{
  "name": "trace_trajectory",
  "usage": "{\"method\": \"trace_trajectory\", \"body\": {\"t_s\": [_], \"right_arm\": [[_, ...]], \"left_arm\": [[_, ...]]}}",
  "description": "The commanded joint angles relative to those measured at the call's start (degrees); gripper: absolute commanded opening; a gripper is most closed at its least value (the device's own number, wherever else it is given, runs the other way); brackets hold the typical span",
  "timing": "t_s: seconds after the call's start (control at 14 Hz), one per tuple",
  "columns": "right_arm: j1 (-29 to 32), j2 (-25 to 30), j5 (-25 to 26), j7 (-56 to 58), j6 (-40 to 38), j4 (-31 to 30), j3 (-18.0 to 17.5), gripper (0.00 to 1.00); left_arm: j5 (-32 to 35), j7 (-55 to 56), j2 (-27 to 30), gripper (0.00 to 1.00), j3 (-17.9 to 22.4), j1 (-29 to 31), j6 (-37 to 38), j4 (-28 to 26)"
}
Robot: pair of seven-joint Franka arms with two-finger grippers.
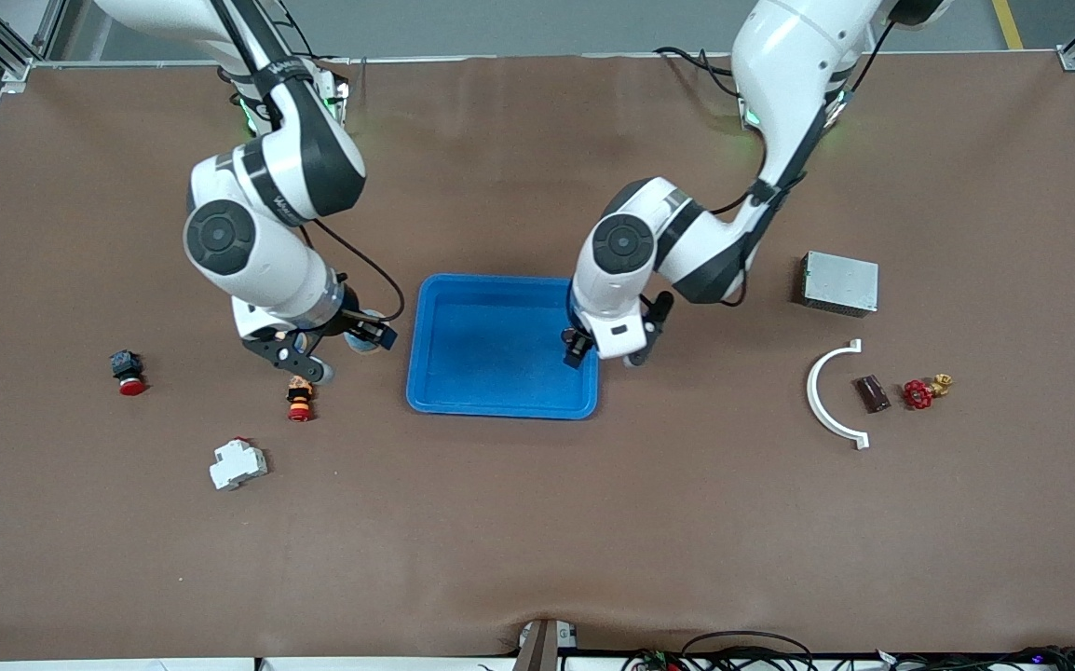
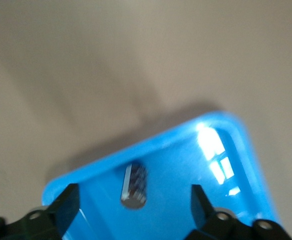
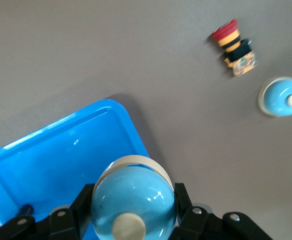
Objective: Place electrolytic capacitor and blue bell in tray
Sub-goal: 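Release the capacitor in the tray while the right gripper lowers the bell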
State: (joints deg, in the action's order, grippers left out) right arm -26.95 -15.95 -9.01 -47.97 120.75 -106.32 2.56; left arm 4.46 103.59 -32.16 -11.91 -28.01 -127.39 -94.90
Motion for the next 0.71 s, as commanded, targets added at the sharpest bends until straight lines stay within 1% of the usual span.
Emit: {"method": "trace_trajectory", "body": {"t_s": [0.0, 0.14, 0.43, 0.64], "right_arm": [[-4.1, 0.3, -0.4, -5.6, 7.2, -5.1, 0.6, 0.0], [-6.1, -0.3, -0.4, -8.4, 12.1, -8.0, 0.6, 0.0], [-10.4, -3.1, -0.4, -14.9, 13.6, -8.4, 0.6, 0.0], [-13.2, -4.3, -0.3, -17.8, 17.1, -10.5, 0.7, 0.0]], "left_arm": [[3.2, -2.2, 4.6, 1.0, -0.1, 4.6, 4.4, -1.4], [3.5, -5.8, 5.9, 1.0, -0.1, 7.6, 5.1, -2.2], [3.6, -15.9, 8.6, 1.0, -0.2, 13.8, 10.7, -4.2], [4.2, -23.9, 9.3, 1.0, -0.1, 19.3, 12.2, -7.1]]}}
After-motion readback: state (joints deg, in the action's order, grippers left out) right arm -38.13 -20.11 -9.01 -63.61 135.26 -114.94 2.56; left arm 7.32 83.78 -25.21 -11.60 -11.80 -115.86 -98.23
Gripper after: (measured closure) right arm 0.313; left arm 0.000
